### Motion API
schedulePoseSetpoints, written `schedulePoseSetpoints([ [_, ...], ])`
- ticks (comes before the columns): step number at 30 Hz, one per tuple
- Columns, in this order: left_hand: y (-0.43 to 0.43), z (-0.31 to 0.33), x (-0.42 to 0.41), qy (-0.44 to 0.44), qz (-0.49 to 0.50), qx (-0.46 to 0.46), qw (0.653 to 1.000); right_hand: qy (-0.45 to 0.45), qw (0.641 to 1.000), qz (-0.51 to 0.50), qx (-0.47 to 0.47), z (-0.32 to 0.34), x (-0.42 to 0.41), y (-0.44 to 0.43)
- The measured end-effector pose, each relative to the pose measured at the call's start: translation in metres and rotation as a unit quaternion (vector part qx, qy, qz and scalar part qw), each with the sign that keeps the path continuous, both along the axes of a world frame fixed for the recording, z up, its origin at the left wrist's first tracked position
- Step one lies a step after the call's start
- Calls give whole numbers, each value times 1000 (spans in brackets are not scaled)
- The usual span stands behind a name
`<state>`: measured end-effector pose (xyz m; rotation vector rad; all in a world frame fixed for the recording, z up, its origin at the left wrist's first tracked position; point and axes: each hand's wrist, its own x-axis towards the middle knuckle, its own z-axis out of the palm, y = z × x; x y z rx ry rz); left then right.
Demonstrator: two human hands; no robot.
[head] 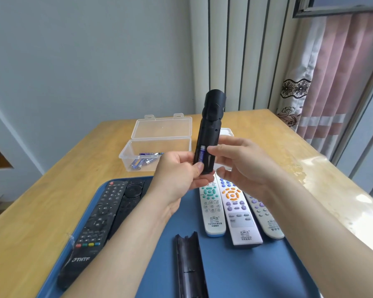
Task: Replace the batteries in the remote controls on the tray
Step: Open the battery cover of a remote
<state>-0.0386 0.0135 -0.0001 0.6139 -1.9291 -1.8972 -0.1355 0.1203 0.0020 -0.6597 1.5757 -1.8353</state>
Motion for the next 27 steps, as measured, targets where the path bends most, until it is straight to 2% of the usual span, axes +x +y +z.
schedulePoseSetpoints([
  [9, 7, -3, -2, 9, 43, 3, 999, -70, 993, -72, -56, -8, 20, -16],
  [19, 4, -11, -5, -8, 65, -59, 996, -182, 979, -45, -80, -14, 29, -21],
  [27, -1, -10, -5, -5, 26, -96, 995, -216, 968, -46, -121, -13, 25, -22],
])
